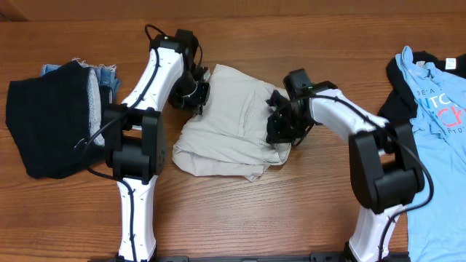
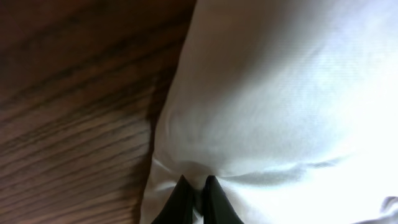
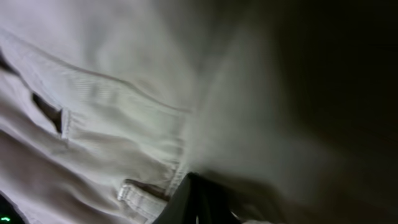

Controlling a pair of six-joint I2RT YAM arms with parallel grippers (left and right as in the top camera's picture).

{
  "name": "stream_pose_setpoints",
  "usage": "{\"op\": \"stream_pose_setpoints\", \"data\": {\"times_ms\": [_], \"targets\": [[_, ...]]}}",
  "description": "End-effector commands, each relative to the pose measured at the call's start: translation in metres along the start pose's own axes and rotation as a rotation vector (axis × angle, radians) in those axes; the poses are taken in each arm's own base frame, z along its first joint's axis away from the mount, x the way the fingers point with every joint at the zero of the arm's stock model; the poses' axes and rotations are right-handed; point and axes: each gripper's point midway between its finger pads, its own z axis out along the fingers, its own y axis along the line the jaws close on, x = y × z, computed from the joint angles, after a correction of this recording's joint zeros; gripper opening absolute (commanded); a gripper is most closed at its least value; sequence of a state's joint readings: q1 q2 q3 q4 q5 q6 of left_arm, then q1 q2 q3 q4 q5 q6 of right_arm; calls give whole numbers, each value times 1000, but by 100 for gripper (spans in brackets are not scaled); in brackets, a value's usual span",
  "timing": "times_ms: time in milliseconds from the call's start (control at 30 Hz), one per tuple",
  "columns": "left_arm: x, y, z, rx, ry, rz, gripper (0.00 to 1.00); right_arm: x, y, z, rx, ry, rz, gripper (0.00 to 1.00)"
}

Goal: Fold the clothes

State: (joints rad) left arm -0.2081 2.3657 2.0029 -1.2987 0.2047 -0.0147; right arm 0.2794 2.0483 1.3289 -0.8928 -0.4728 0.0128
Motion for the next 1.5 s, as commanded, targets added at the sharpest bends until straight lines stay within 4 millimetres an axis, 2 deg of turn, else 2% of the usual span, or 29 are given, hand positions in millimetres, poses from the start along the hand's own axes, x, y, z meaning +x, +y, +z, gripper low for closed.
{"op": "stream_pose_setpoints", "data": {"times_ms": [0, 67, 133, 200, 267, 300, 333, 367, 433, 500, 567, 667, 767, 800, 833, 900, 933, 967, 1067, 1133, 1200, 1267, 1367, 1400, 1467], "targets": [[14, 25, 1, -128, 45, 26, 4, 25, -66, 14, 206, 89, 230, 5], [15, 40, -5, -174, 47, 8, 4, 29, -85, -1, 281, 84, 330, 5], [15, 49, -15, -184, 44, -13, 4, 28, -88, -18, 278, 75, 365, 7], [16, 49, -35, -128, 34, -58, 4, 25, -82, -32, 263, 62, 343, 9], [15, 33, -58, -7, 19, -72, 5, 19, -60, -48, 184, 38, 245, 12], [16, 24, -68, 48, 11, -66, 15, 17, -49, -56, 145, 21, 204, 13], [16, 16, -77, 95, 5, -58, 30, 15, -36, -64, 96, 0, 154, 14], [18, 3, -88, 154, -2, -36, 38, 14, -21, -73, 45, -26, 101, 15], [22, -15, -102, 231, -3, -7, 41, 12, 7, -93, -56, -86, 13, 17], [24, -27, -107, 250, -5, 8, 47, 11, 28, -107, -136, -128, -53, 22], [26, -38, -105, 248, 4, 14, 48, 13, 46, -116, -212, -153, -126, 24], [32, -59, -96, 230, 39, 34, 48, 18, 69, -120, -323, -154, -226, 29], [44, -59, -73, 82, 108, 13, 42, 22, 70, -108, -263, -123, -250, 36], [41, -59, -68, 57, 100, 8, 42, 21, 69, -106, -239, -122, -250, 39], [35, -60, -67, 54, 75, 2, 42, 17, 64, -103, -196, -131, -226, 48], [23, -54, -67, 30, 27, -41, 50, 5, 48, -102, -99, -164, -125, 55], [15, -41, -68, -9, -8, -99, 56, -4, 34, -103, -27, -195, -30, 59], [9, -32, -70, -25, -33, -138, 67, -9, 24, -105, 14, -219, 24, 62], [-3, -11, -74, -10, -79, -187, 99, -14, 15, -110, 25, -244, 49, 70], [-5, 3, -76, 10, -83, -221, 100, -14, 11, -112, 29, -244, 63, 76], [-5, 2, -73, 124, -71, -175, 100, -14, 13, -111, 13, -242, 60, 74], [0, -3, -63, 219, -45, -133, 100, -16, 21, -108, -26, -247, 43, 63], [16, -18, -26, 370, 28, -106, 100, -22, 42, -97, -125, -264, -15, 25], [21, -23, -15, 413, 49, -112, 100, -22, 43, -92, -122, -257, 0, 16], [28, -32, -1, 471, 71, -116, 100, -22, 44, -84, -126, -238, 21, 11]]}}
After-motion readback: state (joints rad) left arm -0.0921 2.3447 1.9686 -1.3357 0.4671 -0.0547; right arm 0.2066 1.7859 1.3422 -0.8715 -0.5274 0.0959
